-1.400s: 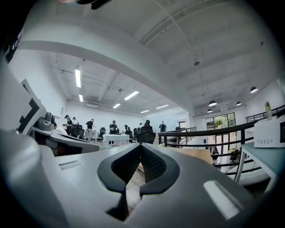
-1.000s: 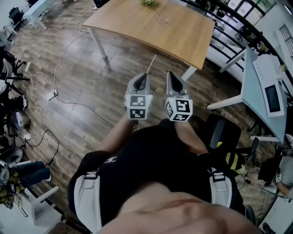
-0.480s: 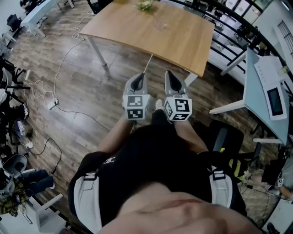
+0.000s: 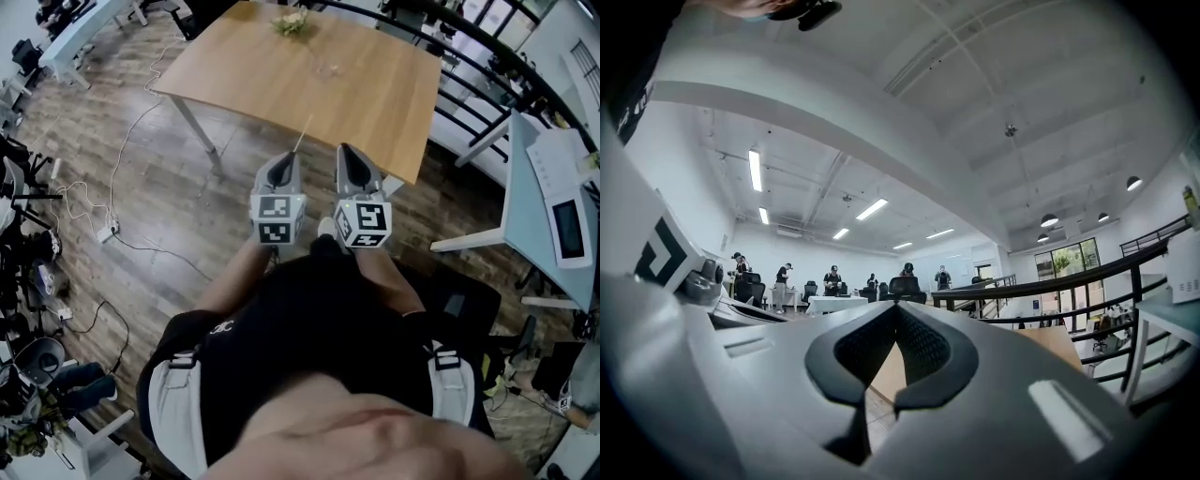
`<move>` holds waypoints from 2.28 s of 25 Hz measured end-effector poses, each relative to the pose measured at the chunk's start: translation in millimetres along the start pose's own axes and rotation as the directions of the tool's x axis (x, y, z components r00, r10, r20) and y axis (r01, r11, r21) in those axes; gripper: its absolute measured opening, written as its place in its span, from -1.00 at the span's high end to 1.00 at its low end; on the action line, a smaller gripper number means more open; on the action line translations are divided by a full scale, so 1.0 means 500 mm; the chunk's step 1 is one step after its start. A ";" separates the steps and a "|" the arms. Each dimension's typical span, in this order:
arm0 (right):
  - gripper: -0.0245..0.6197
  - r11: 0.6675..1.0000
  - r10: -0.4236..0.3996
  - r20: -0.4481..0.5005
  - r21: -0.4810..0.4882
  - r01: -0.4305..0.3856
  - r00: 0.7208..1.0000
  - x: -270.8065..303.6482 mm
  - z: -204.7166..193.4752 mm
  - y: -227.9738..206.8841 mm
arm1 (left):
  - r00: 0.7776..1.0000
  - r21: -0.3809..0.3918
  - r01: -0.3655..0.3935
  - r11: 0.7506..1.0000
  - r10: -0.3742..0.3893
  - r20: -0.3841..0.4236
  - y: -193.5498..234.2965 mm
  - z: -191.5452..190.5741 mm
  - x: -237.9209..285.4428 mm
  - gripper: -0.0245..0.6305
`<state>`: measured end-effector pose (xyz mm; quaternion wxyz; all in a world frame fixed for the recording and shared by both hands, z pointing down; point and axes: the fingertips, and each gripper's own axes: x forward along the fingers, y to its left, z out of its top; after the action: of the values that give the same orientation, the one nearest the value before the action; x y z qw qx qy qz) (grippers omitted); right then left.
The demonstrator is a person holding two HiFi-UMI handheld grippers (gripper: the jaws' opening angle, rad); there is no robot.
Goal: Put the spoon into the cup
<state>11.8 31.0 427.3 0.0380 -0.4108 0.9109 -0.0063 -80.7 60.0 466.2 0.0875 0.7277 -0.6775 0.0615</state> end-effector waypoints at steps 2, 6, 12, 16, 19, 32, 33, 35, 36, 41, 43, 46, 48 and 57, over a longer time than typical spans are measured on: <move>0.92 1.000 -0.001 -0.003 0.002 0.001 1.000 0.039 -0.009 -0.030 | 1.000 0.003 0.004 1.000 -0.004 -0.009 0.006 0.006 0.050 0.87; 0.92 1.000 -0.005 -0.019 0.009 0.005 1.000 0.116 -0.008 -0.091 | 0.999 0.007 0.017 1.000 -0.016 -0.029 0.014 0.030 0.149 0.87; 0.92 0.999 -0.027 -0.043 0.018 0.028 0.999 0.218 -0.006 -0.198 | 0.998 0.007 0.040 0.999 -0.039 -0.051 0.011 0.067 0.294 0.87; 0.92 0.999 -0.031 -0.057 0.021 0.033 0.998 0.280 -0.010 -0.279 | 0.997 0.006 0.045 0.999 -0.045 -0.070 -0.001 0.083 0.398 0.87; 0.92 0.999 -0.032 -0.057 0.024 0.034 0.998 0.321 -0.010 -0.334 | 0.996 0.008 0.047 0.999 -0.046 -0.073 -0.007 0.097 0.466 0.87; 0.92 0.998 -0.047 -0.074 0.043 0.051 0.996 0.479 -0.026 -0.468 | 0.993 0.007 0.024 1.000 -0.023 -0.114 0.041 0.123 0.658 0.87; 0.92 0.998 -0.049 -0.082 0.044 0.052 0.995 0.487 -0.032 -0.469 | 0.993 0.003 0.025 1.000 -0.025 -0.119 0.049 0.120 0.666 0.87; 0.92 0.997 -0.056 -0.093 0.045 0.060 0.994 0.505 -0.042 -0.467 | 0.991 0.003 0.037 0.999 -0.036 -0.132 0.063 0.114 0.683 0.87; 0.92 0.997 -0.063 -0.096 0.044 0.067 0.993 0.514 -0.044 -0.464 | 0.989 0.007 0.046 0.999 -0.045 -0.141 0.073 0.110 0.692 0.87; 0.92 0.990 -0.129 -0.092 0.041 0.133 0.987 0.568 -0.046 -0.458 | 0.979 0.034 0.101 0.994 -0.093 -0.179 0.133 0.101 0.742 0.87; 0.92 0.986 -0.157 -0.095 0.038 0.161 0.983 0.581 -0.051 -0.456 | 0.976 0.036 0.123 0.992 -0.114 -0.187 0.151 0.099 0.754 0.87; 0.92 0.981 -0.188 -0.112 0.027 0.192 0.976 0.598 -0.063 -0.446 | 0.969 0.032 0.150 0.988 -0.141 -0.205 0.176 0.088 0.770 0.87; 0.92 0.979 -0.201 -0.111 0.020 0.205 0.973 0.610 -0.063 -0.440 | 0.964 0.032 0.163 0.986 -0.153 -0.217 0.193 0.084 0.783 0.87; 0.92 0.963 -0.266 -0.149 -0.002 0.268 0.952 0.611 -0.087 -0.447 | 0.934 0.035 0.187 0.982 -0.167 -0.317 0.243 0.022 0.845 0.87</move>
<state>-25.7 -346.6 460.7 -0.0271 -0.5282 0.8472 -0.0499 -170.5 -362.7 548.6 0.1753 0.7693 -0.5843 0.1898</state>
